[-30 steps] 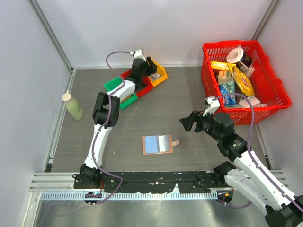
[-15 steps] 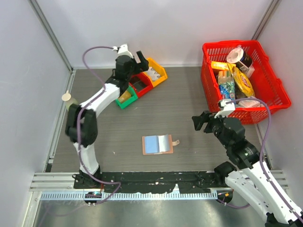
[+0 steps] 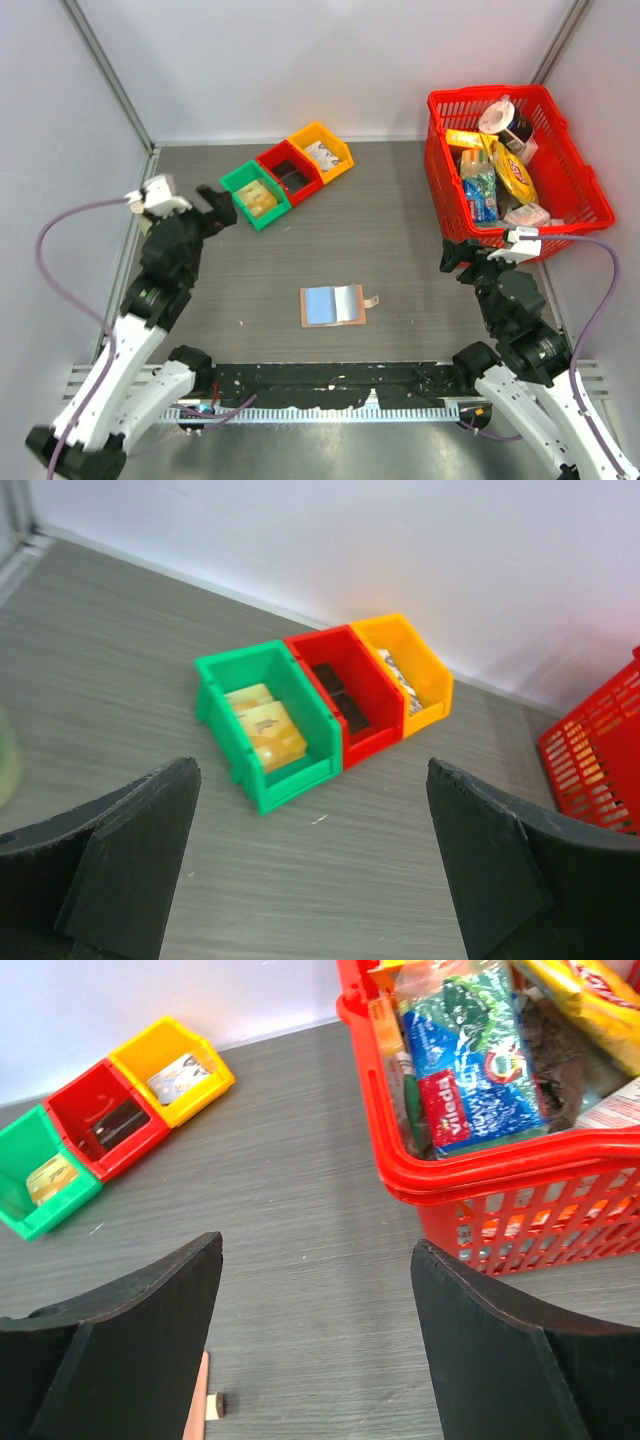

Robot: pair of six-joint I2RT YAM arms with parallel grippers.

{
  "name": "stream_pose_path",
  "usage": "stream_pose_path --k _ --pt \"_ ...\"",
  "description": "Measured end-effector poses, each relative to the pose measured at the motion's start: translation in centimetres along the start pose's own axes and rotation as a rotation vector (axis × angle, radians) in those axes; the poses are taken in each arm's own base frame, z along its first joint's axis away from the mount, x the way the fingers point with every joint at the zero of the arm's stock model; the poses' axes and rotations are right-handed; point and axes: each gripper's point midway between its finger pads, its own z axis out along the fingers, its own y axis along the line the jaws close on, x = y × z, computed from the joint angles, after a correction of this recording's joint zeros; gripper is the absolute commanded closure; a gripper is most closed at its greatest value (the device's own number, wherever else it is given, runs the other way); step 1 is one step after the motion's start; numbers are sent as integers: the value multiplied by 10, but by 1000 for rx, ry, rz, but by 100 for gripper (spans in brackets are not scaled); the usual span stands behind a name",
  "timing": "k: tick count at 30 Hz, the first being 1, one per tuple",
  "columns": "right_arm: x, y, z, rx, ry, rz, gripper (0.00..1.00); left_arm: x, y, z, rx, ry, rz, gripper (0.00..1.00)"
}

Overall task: Take the credit cards out of the card holder
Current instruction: Reset both arms

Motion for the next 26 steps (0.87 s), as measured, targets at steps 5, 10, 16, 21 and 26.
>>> stream_pose_path --k 5,10,16,21,26 --pt "-7 -10 -3 43 -34 -4 20 -21 41 -62 -65 -107 -15 0" --pt "-6 -14 -4 63 -32 -18 20 -30 66 -101 -79 -180 -14 0" --pt "-7 -20 -4 92 -39 -42 20 -10 82 -113 -90 -161 33 0" --pt "-10 -23 -6 100 -53 -40 20 -2 81 -112 -74 -132 56 0" --pt "-13 -24 -7 107 -67 -37 20 -1 79 -114 -55 -130 57 0"
